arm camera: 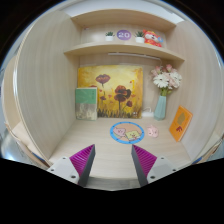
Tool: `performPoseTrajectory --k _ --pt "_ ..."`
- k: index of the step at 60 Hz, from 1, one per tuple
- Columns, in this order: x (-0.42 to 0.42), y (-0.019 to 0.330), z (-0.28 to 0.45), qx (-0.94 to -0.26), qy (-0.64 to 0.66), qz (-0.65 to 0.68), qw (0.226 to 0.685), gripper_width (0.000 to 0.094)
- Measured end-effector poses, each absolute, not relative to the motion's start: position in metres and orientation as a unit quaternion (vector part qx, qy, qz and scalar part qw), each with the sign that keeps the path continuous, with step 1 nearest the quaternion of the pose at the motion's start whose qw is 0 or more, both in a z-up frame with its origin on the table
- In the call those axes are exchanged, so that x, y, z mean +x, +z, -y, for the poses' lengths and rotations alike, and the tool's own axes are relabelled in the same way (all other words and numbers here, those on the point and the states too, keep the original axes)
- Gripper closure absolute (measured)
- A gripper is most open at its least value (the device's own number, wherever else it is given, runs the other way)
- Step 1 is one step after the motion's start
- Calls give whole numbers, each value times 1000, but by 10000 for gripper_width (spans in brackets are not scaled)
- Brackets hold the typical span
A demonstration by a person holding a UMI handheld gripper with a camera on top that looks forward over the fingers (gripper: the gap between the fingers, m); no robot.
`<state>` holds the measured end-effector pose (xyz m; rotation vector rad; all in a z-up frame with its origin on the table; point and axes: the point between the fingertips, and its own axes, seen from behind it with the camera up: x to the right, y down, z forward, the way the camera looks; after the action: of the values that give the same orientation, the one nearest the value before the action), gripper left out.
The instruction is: Arrange mouse
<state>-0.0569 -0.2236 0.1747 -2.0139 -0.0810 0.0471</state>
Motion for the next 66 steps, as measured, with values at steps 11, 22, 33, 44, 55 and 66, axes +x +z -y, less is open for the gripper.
performPoseTrajectory --k 11,22,33,44,55,66 --pt "-9 119 223 -865 -2 33 500 215" --pt "75 52 210 -892 -35 -5 451 214" --pt "139 26 142 -897 -53 -27 438 226" --pt "164 19 40 -892 -43 -26 448 226" --pt "175 5 -40 -893 -35 -21 447 222" --pt "175 -6 -82 -897 -21 -16 441 230"
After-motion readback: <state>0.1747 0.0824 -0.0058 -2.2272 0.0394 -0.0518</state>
